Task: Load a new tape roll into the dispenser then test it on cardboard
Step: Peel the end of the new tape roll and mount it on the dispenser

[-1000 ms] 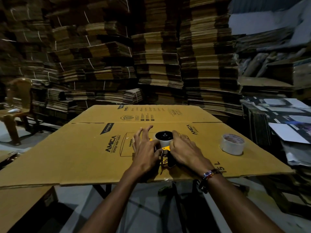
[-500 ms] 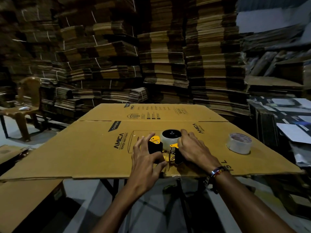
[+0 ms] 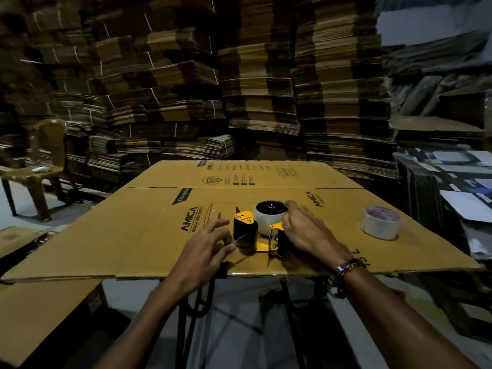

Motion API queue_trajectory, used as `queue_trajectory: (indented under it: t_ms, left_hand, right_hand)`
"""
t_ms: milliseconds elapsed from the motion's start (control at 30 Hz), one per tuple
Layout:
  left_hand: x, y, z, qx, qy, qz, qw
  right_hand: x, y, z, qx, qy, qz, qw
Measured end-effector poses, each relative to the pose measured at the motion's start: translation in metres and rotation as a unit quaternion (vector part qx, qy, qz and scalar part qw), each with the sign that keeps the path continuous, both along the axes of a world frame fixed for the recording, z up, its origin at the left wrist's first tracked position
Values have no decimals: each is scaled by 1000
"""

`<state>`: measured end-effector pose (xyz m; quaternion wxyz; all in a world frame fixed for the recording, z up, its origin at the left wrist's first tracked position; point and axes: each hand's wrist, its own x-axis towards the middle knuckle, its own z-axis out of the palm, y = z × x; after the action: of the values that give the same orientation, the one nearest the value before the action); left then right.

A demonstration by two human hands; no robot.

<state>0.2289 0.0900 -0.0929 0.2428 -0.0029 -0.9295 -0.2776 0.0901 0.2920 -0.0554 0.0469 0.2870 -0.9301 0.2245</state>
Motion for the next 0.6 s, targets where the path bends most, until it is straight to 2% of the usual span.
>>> queue_trajectory:
  t_ms: [333, 433, 600]
  left_hand:
    - [-8, -15, 7, 46, -25, -29, 998]
    - [-3, -17, 10, 87, -75, -76, 990]
    - [2, -10, 27, 44, -127, -92, 987]
  right_hand:
    - [-2, -1, -1, -4, 6, 13, 1000]
    - [-2, -1, 0, -8, 0, 16, 1000]
    - [-5, -2, -1, -6, -1, 15, 1000]
